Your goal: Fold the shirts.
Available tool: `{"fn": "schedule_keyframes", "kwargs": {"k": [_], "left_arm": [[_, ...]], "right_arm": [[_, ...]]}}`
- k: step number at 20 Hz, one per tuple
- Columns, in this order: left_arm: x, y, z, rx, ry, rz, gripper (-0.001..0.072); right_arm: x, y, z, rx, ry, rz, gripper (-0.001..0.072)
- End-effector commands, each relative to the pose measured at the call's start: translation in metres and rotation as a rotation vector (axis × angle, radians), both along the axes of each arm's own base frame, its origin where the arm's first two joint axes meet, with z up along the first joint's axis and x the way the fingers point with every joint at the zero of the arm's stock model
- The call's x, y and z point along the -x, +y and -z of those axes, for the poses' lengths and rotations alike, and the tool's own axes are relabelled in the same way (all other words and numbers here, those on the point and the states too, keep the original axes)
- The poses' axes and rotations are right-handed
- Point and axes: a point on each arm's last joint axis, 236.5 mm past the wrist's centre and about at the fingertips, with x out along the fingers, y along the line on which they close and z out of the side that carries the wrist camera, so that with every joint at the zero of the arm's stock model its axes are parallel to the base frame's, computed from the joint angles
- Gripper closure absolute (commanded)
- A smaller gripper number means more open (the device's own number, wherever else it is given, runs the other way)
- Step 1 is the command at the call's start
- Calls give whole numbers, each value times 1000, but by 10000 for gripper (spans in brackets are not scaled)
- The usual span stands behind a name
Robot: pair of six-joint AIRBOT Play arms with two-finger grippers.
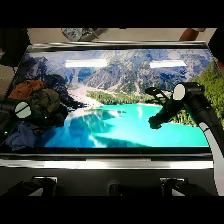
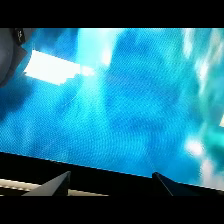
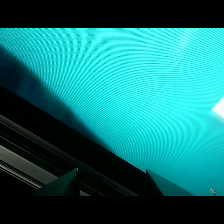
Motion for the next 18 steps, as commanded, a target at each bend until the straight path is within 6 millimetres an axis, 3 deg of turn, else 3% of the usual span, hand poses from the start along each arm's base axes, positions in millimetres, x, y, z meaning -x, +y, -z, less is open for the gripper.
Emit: {"fn": "schedule_keyframes", "kwargs": {"k": [1,4,7,13,14,15,17,18], "left_arm": [[0,0,0,0,0,0,104],[0,0,0,0,0,0,104],[-23,-5,-3,20,-95,0,104],[-43,-9,-9,39,-181,-1,104],[-50,-10,-11,44,-209,-1,84],[-56,-10,-14,42,-236,17,-1],[-64,2,-26,-5,-272,99,-13],[-67,21,-35,-60,-277,115,-13]], "right_arm": [[0,0,0,0,0,0,202],[-14,3,-1,-14,-60,9,202],[-39,6,-3,-26,-163,23,202],[-48,7,-5,-36,-199,54,203],[-49,8,-5,-40,-200,80,203],[-51,8,-6,-45,-206,99,205],[-57,8,-7,-46,-231,103,200],[-61,9,-8,-49,-251,97,200]]}}
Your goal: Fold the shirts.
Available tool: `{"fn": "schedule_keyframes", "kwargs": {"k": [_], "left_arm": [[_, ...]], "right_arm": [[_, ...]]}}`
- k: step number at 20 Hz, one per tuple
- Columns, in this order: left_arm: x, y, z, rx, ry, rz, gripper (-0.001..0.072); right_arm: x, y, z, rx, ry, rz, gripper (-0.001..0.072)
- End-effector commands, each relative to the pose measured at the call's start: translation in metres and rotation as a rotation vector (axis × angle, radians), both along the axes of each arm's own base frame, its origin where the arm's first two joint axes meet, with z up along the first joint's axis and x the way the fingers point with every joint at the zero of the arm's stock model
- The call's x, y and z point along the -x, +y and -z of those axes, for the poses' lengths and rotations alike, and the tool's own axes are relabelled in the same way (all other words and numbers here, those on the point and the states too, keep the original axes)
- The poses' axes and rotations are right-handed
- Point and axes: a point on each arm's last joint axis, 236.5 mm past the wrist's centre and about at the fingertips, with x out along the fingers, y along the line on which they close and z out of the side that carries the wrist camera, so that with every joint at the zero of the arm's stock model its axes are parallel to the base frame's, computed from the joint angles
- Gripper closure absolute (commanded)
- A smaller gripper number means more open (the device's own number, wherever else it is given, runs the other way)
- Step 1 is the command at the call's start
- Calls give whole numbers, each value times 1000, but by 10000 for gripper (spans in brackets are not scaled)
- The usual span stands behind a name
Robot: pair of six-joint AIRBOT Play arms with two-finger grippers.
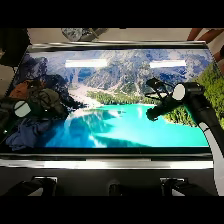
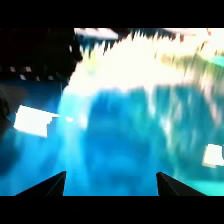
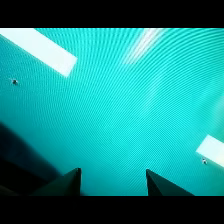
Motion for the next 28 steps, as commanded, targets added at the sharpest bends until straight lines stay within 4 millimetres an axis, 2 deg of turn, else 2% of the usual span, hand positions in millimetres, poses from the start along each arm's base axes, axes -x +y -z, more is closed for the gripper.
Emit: {"fn": "schedule_keyframes", "kwargs": {"k": [1,2,3,4,5,6,8,10,14,18,19,20,21,22,24,25,26,27,28], "left_arm": [[-14,51,-28,-159,-51,39,-13],[-13,85,-40,-233,-44,-3,-13],[-8,118,-44,-282,-24,-52,-13],[8,148,-34,-275,46,-140,-13],[28,165,-16,-221,143,-218,-13],[46,173,5,-143,231,-273,-13],[62,186,33,-37,278,-338,-13],[64,198,51,-13,254,-396,-13],[71,197,90,-3,286,-402,-13],[55,199,113,21,266,-412,-13],[51,197,118,38,265,-417,56],[49,194,124,54,270,-421,179],[50,193,127,60,281,-421,378],[51,192,128,64,287,-420,652],[41,186,110,84,238,-368,678],[27,178,89,120,165,-356,678],[9,168,59,152,56,-332,678],[-9,154,21,171,-72,-282,678],[-22,134,-27,191,-217,-223,678]], "right_arm": [[-10,2,-3,-8,-45,-2,200],[-9,2,-2,-7,-40,-7,201],[-7,4,-2,-18,-34,-6,205],[-6,9,-3,-38,-27,-6,220],[-4,16,-4,-64,-23,-20,221],[-3,22,-4,-86,-22,-43,220],[-5,28,-5,-105,-32,-70,219],[-6,28,-2,-100,-33,-86,219],[-5,27,-1,-93,-30,-116,218],[-5,28,-1,-93,-29,-116,218],[-5,27,-1,-93,-29,-116,218],[-5,27,-1,-93,-29,-116,218],[-5,27,-1,-93,-29,-116,218],[-5,27,-1,-93,-29,-116,218],[-5,27,-1,-93,-31,-116,219],[-5,27,-3,-91,-37,-123,219],[-5,25,-8,-83,-55,-135,219],[-6,22,-16,-69,-83,-145,219],[-6,16,-27,-46,-122,-146,219]]}}
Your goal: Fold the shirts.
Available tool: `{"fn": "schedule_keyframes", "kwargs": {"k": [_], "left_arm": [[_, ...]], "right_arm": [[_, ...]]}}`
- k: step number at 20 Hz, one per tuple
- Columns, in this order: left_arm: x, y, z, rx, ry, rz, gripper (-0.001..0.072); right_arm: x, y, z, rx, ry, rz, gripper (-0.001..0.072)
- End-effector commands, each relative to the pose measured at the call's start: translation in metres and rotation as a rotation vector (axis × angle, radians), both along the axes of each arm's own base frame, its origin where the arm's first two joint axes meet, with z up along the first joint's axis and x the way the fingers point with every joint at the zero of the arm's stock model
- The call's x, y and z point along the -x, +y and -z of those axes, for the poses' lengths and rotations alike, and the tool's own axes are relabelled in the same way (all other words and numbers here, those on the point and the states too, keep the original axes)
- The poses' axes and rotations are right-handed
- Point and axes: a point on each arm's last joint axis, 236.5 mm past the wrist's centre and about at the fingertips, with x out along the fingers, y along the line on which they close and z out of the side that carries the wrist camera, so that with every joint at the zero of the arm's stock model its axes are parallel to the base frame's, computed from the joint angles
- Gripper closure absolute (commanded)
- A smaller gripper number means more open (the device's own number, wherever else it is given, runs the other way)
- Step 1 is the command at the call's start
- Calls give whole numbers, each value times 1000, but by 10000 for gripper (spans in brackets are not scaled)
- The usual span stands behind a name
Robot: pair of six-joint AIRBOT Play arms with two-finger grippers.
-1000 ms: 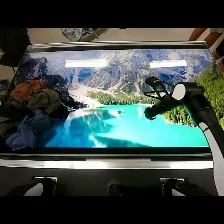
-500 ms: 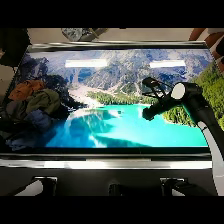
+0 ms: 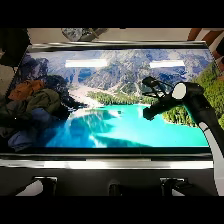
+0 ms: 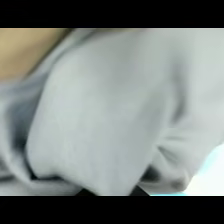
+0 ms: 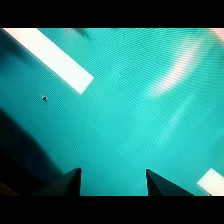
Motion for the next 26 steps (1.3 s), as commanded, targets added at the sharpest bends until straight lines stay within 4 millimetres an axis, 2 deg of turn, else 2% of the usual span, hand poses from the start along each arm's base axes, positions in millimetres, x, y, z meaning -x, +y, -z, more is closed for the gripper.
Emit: {"fn": "schedule_keyframes", "kwargs": {"k": [1,2,4,5,6,7,8,10,12,13,14,16,18,20,22,23,24,25,26], "left_arm": [[-39,-64,-134,46,-435,134,678],[-37,-93,-181,74,-568,178,678],[-14,-160,-268,182,-824,278,678],[3,-193,-303,266,-933,329,679],[20,-219,-327,335,-1000,379,678],[35,-242,-341,397,-1031,428,678],[47,-263,-345,466,-1023,466,678],[61,-302,-340,547,-979,566,678],[64,-335,-316,573,-896,661,678],[62,-350,-298,590,-836,690,678],[58,-364,-278,595,-778,714,678],[46,-387,-222,576,-641,758,678],[39,-404,-149,563,-458,764,678],[43,-416,-70,544,-256,756,677],[46,-426,-13,529,-109,745,677],[46,-429,3,537,-61,734,623],[44,-429,9,544,-25,733,304],[38,-426,6,553,-7,737,23],[27,-417,-6,549,-28,770,28]], "right_arm": [[-2,-16,-28,59,-105,-11,219],[0,-25,-43,91,-152,-8,219],[3,-45,-86,155,-277,10,219],[4,-54,-111,179,-347,34,218],[6,-66,-141,202,-426,76,219],[10,-78,-168,218,-497,129,219],[17,-89,-198,227,-571,184,220],[34,-107,-250,234,-702,256,220],[54,-117,-283,230,-789,294,221],[63,-118,-289,225,-801,300,221],[71,-120,-287,222,-784,308,221],[84,-123,-264,245,-669,311,222],[94,-124,-230,278,-502,301,222],[89,-121,-193,310,-359,279,222],[74,-114,-149,328,-247,239,222],[64,-108,-126,326,-205,219,221],[54,-98,-100,310,-164,184,219],[46,-85,-78,274,-130,148,219],[42,-62,-60,200,-88,95,216]]}}
